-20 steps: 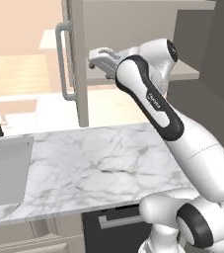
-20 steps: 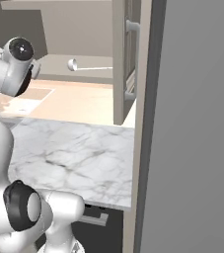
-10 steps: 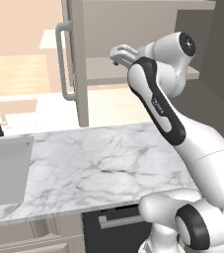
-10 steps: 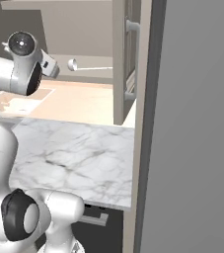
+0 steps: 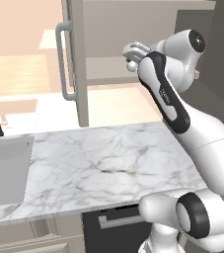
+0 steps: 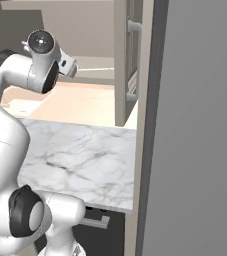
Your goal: Open the cabinet and move the ladle to the pot. Then close the cabinet.
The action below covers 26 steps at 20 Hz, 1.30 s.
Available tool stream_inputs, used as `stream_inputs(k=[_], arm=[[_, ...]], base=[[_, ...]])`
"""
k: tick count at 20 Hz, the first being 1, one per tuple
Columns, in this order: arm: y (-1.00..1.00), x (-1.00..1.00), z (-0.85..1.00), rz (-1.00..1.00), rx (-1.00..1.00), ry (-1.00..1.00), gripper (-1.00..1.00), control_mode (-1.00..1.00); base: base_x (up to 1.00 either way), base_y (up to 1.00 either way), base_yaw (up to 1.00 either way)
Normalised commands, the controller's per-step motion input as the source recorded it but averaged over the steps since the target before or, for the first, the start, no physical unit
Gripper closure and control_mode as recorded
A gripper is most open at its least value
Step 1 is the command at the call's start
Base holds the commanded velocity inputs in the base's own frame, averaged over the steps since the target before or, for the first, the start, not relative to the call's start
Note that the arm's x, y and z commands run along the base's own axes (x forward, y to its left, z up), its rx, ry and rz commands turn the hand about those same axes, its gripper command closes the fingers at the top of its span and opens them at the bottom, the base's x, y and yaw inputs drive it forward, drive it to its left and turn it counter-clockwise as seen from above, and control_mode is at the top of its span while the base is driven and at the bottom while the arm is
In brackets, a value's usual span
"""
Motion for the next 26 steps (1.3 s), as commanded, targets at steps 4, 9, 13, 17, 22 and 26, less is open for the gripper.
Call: stream_inputs(k=[4, 9, 13, 17, 22, 26], arm=[[-0.14, 0.06, 0.0, 0.0, -0.12, 0.0, -1.0, -1.0], [-0.18, 0.1, 0.0, 0.0, -0.15, 0.0, -1.0, -1.0], [-0.09, 0.22, 0.0, 0.0, -0.11, 0.0, -1.0, -1.0], [-0.01, 0.27, -0.1, 0.0, -0.07, 0.0, -1.0, -1.0], [0.0, 0.26, -0.12, 0.0, -0.04, 0.0, -1.0, -1.0], [0.0, 0.34, -0.16, 0.0, -0.03, 0.0, -1.0, -1.0]], base=[[0.0, 0.0, 0.0], [0.0, 0.0, 0.0], [0.0, 0.0, 0.0], [0.0, 0.0, 0.0], [0.0, 0.0, 0.0], [0.0, 0.0, 0.0]])
